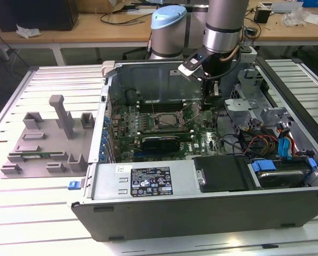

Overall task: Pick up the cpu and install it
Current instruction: 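Close the cpu cover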

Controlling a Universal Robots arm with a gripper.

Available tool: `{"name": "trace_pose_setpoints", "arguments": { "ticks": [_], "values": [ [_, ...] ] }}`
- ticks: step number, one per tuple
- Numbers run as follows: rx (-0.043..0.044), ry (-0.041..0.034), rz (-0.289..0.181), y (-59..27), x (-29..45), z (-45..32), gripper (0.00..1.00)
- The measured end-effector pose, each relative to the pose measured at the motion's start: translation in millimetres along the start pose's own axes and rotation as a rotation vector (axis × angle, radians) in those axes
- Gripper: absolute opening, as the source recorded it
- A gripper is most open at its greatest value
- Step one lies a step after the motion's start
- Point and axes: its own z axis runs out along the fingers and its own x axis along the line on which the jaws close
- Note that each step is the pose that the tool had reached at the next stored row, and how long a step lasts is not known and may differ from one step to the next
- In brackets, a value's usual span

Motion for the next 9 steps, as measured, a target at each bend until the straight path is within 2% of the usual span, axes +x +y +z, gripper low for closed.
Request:
{"name": "trace_pose_setpoints", "arguments": {
  "ticks": [9],
  "values": [
    [-0.0001, 0.0002, 0.0, -1.6, 0.1, 0.3, 0.11]
  ]
}}
